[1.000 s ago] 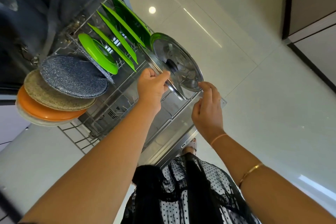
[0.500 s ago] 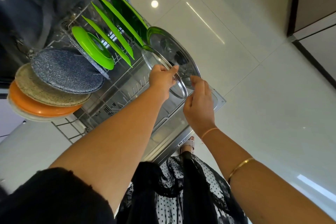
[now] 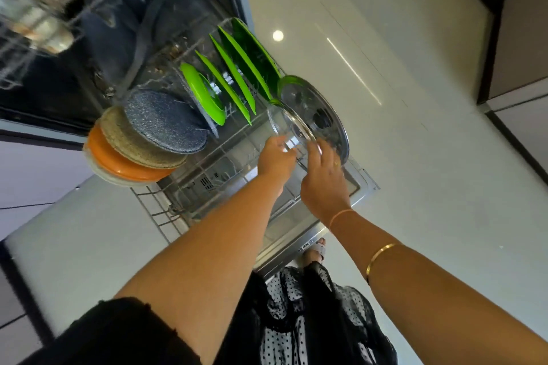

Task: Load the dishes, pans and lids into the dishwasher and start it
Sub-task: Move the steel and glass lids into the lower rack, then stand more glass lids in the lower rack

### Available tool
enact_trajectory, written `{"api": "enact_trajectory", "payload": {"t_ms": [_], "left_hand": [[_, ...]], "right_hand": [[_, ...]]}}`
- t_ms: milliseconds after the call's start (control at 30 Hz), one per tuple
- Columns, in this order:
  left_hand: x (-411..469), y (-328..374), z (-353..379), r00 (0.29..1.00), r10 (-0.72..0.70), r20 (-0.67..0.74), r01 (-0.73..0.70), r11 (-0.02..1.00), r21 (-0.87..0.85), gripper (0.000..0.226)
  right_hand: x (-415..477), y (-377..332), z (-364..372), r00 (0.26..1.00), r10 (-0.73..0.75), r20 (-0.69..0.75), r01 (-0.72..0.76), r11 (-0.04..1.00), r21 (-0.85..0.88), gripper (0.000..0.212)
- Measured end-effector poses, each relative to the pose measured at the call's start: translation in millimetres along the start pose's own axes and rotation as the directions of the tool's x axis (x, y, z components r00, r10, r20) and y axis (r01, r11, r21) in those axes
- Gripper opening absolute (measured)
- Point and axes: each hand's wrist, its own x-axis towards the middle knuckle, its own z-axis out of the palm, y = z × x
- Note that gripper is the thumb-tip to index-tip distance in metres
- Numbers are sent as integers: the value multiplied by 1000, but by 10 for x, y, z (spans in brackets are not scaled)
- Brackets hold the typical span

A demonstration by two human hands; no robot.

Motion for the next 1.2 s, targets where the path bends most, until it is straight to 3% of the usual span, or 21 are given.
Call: {"api": "enact_trajectory", "payload": {"t_ms": [133, 233, 433, 600, 800, 867, 1067, 1200], "left_hand": [[-490, -16, -442, 997, -59, -54, 61, 998, 30, 25], [-936, -45, -958, 991, -38, -131, 50, 995, 89, 24], [-1724, -260, -1912, 961, -60, -269, 57, 998, -19, 21], [-2487, -600, -2547, 930, -75, -360, 18, 987, -159, 14], [-3273, -1372, -3563, 849, -119, -514, -43, 956, -291, 21], [-3533, -1671, -3985, 803, -126, -582, -67, 952, -298, 21], [-4257, -2375, -5059, 657, -177, -733, -138, 928, -347, 18], [-4533, -2563, -5423, 574, -224, -788, -189, 899, -394, 12]], "right_hand": [[-185, -344, -113, 931, -341, 129, 360, 918, -169, 71], [-343, -774, -334, 856, -470, 215, 512, 830, -223, 69], [-755, -1729, -672, 658, -677, 330, 753, 601, -269, 66], [-1266, -2546, -756, 474, -803, 360, 876, 391, -281, 63], [-2012, -3659, -536, 345, -860, 376, 925, 243, -292, 61], [-2275, -4050, -351, 327, -872, 364, 933, 236, -272, 62], [-3018, -5052, 38, 110, -960, 257, 974, 52, -222, 65], [-3287, -5498, 143, 45, -976, 212, 988, 12, -152, 62]]}}
